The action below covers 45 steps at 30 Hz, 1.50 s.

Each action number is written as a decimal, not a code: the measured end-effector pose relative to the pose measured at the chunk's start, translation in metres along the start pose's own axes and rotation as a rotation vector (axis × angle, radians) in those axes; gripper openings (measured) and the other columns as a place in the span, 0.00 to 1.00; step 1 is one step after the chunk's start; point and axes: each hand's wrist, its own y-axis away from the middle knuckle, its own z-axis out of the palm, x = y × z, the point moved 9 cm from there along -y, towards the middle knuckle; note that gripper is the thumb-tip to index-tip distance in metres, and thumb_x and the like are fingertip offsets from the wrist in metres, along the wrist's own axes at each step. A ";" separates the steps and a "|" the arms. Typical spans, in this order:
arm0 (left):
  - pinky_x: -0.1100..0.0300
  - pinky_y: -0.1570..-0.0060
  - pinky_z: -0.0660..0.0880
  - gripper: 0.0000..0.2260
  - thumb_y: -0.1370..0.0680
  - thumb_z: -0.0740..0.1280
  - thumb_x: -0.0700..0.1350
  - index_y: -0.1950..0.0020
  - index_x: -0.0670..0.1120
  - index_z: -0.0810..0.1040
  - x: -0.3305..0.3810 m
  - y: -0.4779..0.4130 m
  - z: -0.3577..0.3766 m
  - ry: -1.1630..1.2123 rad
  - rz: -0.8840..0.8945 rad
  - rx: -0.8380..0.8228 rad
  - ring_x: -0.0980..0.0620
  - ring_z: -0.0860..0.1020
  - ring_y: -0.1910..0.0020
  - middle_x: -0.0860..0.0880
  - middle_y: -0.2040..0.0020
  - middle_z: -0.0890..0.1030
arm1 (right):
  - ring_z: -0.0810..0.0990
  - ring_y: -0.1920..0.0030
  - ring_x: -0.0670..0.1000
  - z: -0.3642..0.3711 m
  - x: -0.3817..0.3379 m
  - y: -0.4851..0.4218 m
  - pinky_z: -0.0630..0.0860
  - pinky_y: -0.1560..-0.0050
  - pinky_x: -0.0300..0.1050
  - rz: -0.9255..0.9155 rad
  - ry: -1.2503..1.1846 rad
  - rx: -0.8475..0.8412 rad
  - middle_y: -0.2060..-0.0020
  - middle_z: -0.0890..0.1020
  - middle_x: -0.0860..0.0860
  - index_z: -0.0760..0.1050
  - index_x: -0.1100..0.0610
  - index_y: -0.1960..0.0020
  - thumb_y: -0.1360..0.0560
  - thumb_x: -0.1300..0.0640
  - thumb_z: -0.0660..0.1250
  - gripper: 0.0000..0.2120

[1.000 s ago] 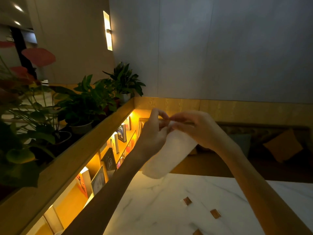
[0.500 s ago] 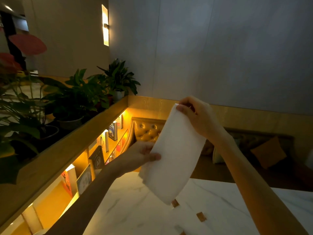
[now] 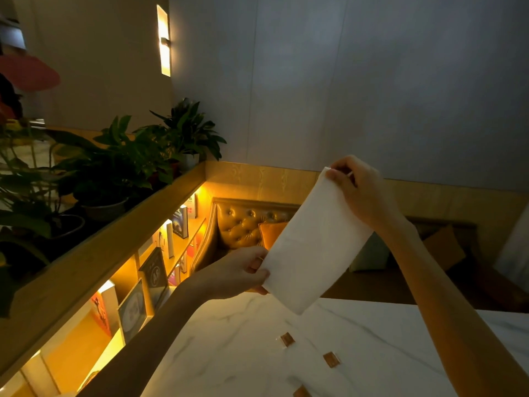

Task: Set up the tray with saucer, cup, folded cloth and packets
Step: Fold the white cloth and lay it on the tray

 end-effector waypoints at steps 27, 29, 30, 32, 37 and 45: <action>0.55 0.62 0.79 0.13 0.19 0.55 0.59 0.41 0.52 0.65 -0.018 0.016 -0.058 0.368 0.061 0.906 0.50 0.79 0.52 0.51 0.48 0.74 | 0.78 0.59 0.43 0.030 0.074 0.088 0.74 0.63 0.38 0.333 -0.274 0.297 0.56 0.77 0.45 0.69 0.53 0.44 0.20 0.47 0.58 0.11; 0.50 0.59 0.80 0.11 0.18 0.55 0.57 0.42 0.51 0.67 -0.017 0.014 -0.064 0.372 0.039 0.915 0.48 0.80 0.52 0.48 0.47 0.75 | 0.79 0.57 0.43 0.035 0.080 0.093 0.74 0.62 0.40 0.400 -0.333 0.302 0.56 0.77 0.44 0.70 0.52 0.45 0.20 0.47 0.59 0.10; 0.48 0.57 0.80 0.11 0.18 0.55 0.56 0.42 0.50 0.67 -0.017 0.013 -0.065 0.360 0.024 0.915 0.47 0.79 0.52 0.47 0.46 0.76 | 0.79 0.57 0.43 0.038 0.084 0.096 0.74 0.61 0.40 0.436 -0.353 0.299 0.56 0.78 0.43 0.70 0.51 0.45 0.21 0.46 0.59 0.10; 0.47 0.54 0.78 0.11 0.18 0.57 0.54 0.44 0.48 0.69 -0.019 0.013 -0.065 0.286 0.003 0.915 0.46 0.79 0.51 0.45 0.46 0.77 | 0.80 0.56 0.45 0.047 0.090 0.103 0.77 0.61 0.43 0.505 -0.391 0.269 0.56 0.79 0.43 0.70 0.50 0.45 0.21 0.43 0.59 0.12; 0.54 0.52 0.74 0.08 0.18 0.60 0.51 0.47 0.47 0.70 -0.031 0.018 -0.051 0.154 -0.107 0.927 0.49 0.77 0.51 0.48 0.51 0.75 | 0.84 0.61 0.49 0.080 0.087 0.129 0.79 0.67 0.43 0.608 -0.434 0.176 0.57 0.81 0.47 0.71 0.50 0.44 0.23 0.41 0.60 0.15; 0.73 0.65 0.71 0.05 0.19 0.62 0.50 0.54 0.51 0.72 0.003 0.024 0.000 0.002 -0.008 0.915 0.66 0.76 0.63 0.58 0.63 0.75 | 0.79 0.59 0.41 0.129 -0.014 0.146 0.73 0.62 0.34 0.541 -0.420 0.181 0.60 0.79 0.42 0.72 0.47 0.50 0.23 0.45 0.62 0.07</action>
